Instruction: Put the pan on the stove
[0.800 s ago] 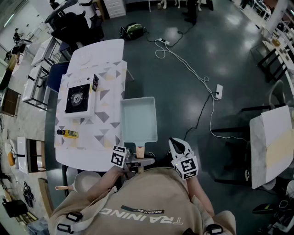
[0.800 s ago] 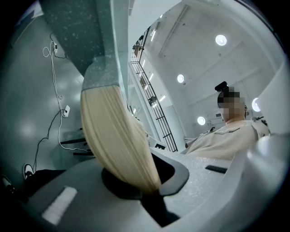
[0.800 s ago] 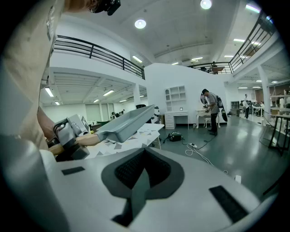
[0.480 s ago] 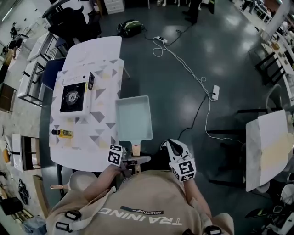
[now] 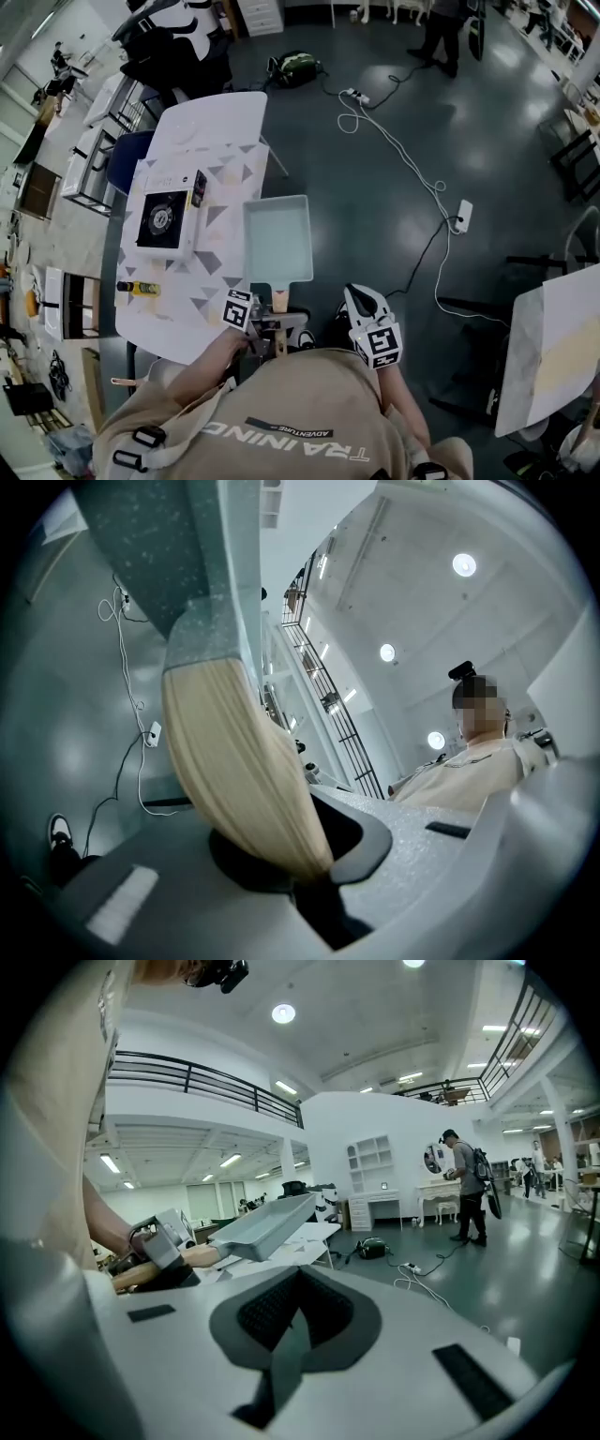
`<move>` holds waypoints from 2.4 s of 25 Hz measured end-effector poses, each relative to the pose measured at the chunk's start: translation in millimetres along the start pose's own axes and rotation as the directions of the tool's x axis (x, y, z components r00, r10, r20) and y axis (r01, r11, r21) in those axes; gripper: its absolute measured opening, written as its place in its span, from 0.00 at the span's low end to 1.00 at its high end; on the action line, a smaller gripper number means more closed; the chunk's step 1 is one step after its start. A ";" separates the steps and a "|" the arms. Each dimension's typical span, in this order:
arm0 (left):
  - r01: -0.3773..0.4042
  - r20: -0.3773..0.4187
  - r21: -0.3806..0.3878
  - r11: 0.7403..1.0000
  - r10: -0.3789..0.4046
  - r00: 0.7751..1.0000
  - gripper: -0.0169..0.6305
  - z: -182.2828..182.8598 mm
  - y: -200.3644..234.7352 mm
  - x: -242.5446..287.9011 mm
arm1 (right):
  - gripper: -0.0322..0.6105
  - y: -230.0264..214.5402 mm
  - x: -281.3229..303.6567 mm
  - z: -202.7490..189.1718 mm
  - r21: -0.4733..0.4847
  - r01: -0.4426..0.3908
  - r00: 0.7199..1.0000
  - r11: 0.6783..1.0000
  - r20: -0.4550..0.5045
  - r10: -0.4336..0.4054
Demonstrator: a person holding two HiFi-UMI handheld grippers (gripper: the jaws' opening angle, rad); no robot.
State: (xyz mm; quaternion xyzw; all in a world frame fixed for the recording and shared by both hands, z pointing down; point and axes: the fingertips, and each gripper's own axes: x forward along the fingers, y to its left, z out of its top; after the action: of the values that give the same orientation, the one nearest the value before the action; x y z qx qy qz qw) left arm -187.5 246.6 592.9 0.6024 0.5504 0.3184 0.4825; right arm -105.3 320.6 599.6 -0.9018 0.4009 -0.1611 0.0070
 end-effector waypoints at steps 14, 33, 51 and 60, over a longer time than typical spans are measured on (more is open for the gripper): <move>0.007 0.113 -0.005 1.000 -0.006 0.994 0.07 74.9 17.4 42.9 | 0.05 -70.9 55.5 28.3 -0.028 -0.189 0.982 0.982 0.007 0.189; 0.010 0.126 0.001 1.000 -0.010 0.992 0.08 181.5 61.1 -2.3 | 0.05 -92.3 170.8 71.8 -0.015 -0.195 0.981 0.981 -0.021 0.195; -0.018 0.152 0.004 1.000 0.018 0.988 0.09 253.2 83.9 -73.0 | 0.05 -72.1 275.9 92.9 -0.026 -0.246 0.969 0.969 -0.046 0.244; -0.081 0.306 -0.007 0.997 0.079 0.949 0.09 335.1 93.9 -92.8 | 0.05 -82.6 374.9 137.8 -0.055 -0.471 0.880 0.880 -0.102 0.465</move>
State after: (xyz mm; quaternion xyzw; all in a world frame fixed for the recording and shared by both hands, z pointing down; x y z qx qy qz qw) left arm 134.7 86.0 583.0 0.6676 0.4452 0.2389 0.5468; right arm 230.0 88.7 587.5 -0.7701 0.6127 -0.1774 -0.0067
